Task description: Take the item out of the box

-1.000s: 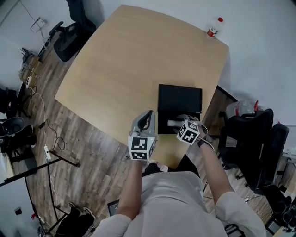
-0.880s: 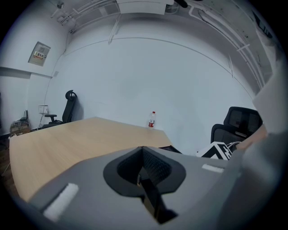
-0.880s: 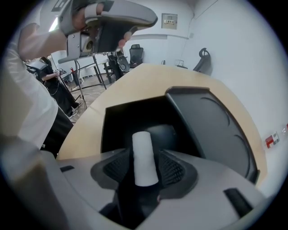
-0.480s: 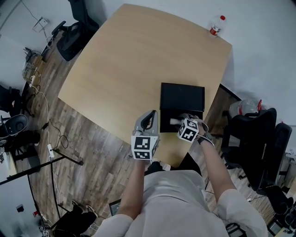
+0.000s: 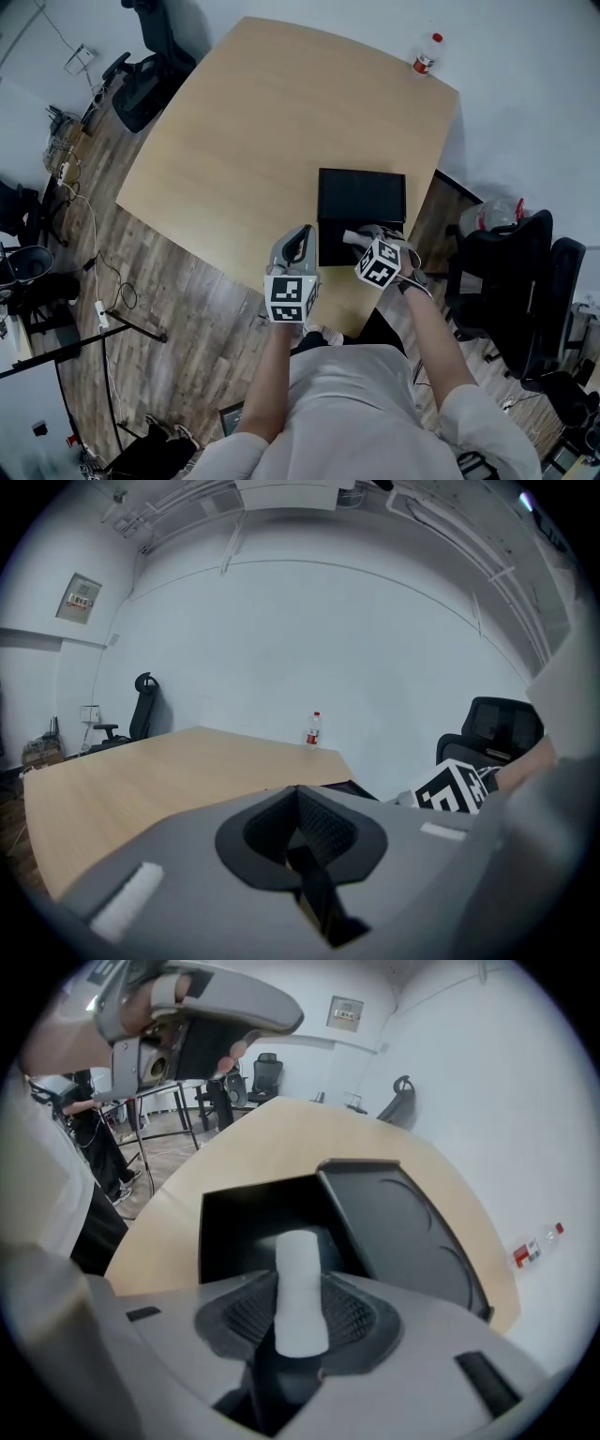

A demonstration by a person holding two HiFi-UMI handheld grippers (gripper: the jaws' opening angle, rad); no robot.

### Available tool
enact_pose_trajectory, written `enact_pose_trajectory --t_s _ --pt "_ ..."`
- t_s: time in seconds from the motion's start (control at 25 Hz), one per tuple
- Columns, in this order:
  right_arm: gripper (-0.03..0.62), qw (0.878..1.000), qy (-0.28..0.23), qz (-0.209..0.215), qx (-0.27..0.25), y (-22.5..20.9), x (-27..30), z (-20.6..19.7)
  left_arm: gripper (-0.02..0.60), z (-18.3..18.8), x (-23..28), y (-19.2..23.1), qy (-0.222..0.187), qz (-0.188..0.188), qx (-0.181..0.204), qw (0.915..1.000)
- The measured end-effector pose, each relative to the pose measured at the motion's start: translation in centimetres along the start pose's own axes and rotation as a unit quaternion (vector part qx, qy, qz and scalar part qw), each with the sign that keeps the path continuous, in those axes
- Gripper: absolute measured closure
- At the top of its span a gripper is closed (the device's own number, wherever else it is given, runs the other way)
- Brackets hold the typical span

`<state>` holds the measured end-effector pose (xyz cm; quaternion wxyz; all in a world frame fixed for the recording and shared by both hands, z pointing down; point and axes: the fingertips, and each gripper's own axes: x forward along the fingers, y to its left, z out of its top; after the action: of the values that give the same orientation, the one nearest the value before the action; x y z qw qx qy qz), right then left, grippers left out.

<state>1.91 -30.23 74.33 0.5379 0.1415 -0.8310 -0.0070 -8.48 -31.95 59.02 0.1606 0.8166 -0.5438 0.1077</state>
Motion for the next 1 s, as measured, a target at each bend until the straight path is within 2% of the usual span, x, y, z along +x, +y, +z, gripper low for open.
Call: enact_pose_trajectory --t_s 0.44,0.72,1.0 --pt "0.451 0.993 -0.073 -0.048 0.076 -1.4 -6.0 2.5 0.572 1.3 -0.9 -1.8 -0.016 -0.016 0.013 0.9997" --pt "0.451 0.989 -0.092 -0.078 0.086 -1.2 -9.1 2.6 0.572 2.0 -1.8 -3.1 -0.026 -0.028 0.026 0.9989" --pt "0.453 0.973 -0.14 -0.126 0.132 -1.6 -12.9 2.6 0.572 3.0 -3.1 -4.3 -0.044 -0.042 0.038 0.9974"
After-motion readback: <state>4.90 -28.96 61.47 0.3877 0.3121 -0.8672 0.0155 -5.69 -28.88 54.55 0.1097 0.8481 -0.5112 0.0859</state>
